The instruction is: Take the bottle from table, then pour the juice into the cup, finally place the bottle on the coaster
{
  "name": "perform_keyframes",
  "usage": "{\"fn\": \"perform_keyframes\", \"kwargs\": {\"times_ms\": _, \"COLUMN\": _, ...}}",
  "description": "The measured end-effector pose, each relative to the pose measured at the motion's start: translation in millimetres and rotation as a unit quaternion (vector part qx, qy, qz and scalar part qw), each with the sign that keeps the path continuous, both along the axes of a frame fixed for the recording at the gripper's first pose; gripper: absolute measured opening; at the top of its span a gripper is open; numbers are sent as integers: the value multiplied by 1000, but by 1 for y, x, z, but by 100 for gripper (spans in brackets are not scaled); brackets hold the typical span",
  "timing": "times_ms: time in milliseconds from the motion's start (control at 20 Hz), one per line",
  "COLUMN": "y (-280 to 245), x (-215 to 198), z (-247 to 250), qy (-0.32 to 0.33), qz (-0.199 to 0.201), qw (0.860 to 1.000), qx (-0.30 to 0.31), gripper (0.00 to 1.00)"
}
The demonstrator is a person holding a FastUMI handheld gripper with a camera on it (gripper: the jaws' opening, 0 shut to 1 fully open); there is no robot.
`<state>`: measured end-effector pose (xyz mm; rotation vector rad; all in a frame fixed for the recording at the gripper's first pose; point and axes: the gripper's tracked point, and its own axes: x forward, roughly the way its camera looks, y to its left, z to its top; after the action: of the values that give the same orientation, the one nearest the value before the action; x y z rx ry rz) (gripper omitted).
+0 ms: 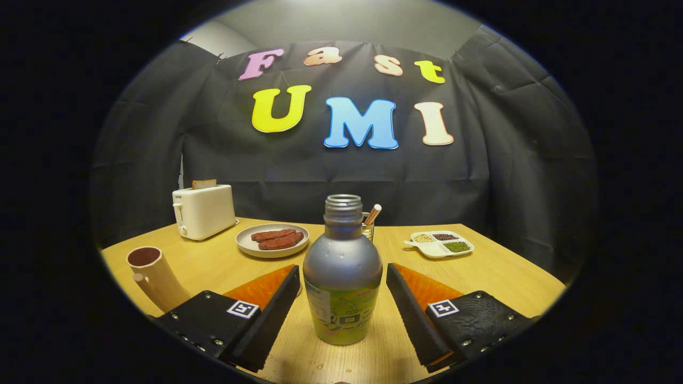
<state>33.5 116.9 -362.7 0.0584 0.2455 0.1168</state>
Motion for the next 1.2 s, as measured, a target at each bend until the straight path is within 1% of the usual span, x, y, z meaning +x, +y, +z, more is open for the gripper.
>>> {"fn": "perform_keyframes", "kwargs": {"times_ms": 100, "y": -1, "x": 4, "z": -6, "qy": 3, "qz": 0, "qw": 1000, "qx": -1, "gripper": 100}}
{"fn": "perform_keyframes", "kwargs": {"times_ms": 150, "y": -1, "x": 5, "z": -6, "qy": 2, "qz": 2, "qw": 1000, "qx": 1, "gripper": 97}}
{"fn": "perform_keyframes", "kwargs": {"times_ms": 200, "y": 3, "x": 5, "z": -7, "qy": 3, "qz": 8, "qw": 1000, "qx": 3, "gripper": 93}}
{"fn": "perform_keyframes", "kwargs": {"times_ms": 250, "y": 5, "x": 6, "z": -8, "qy": 1, "qz": 13, "qw": 1000, "qx": -2, "gripper": 85}}
{"fn": "perform_keyframes", "kwargs": {"times_ms": 300, "y": 8, "x": 4, "z": -5, "qy": -1, "qz": 22, "qw": 1000, "qx": -6, "gripper": 81}}
{"fn": "perform_keyframes", "kwargs": {"times_ms": 400, "y": 13, "x": 5, "z": -3, "qy": 7, "qz": 35, "qw": 999, "qx": -19, "gripper": 79}}
{"fn": "perform_keyframes", "kwargs": {"times_ms": 450, "y": 14, "x": 5, "z": 5, "qy": 6, "qz": 41, "qw": 999, "qx": -28, "gripper": 77}}
{"fn": "perform_keyframes", "kwargs": {"times_ms": 600, "y": 19, "x": 6, "z": 38, "qy": -11, "qz": 51, "qw": 995, "qx": -90, "gripper": 77}}
{"fn": "perform_keyframes", "kwargs": {"times_ms": 850, "y": 38, "x": 9, "z": 96, "qy": -54, "qz": 79, "qw": 976, "qx": -196, "gripper": 77}}
{"fn": "perform_keyframes", "kwargs": {"times_ms": 1050, "y": 67, "x": 9, "z": 117, "qy": -70, "qz": 118, "qw": 960, "qx": -246, "gripper": 77}}
{"fn": "perform_keyframes", "kwargs": {"times_ms": 1200, "y": 83, "x": 5, "z": 122, "qy": -76, "qz": 145, "qw": 944, "qx": -286, "gripper": 77}}
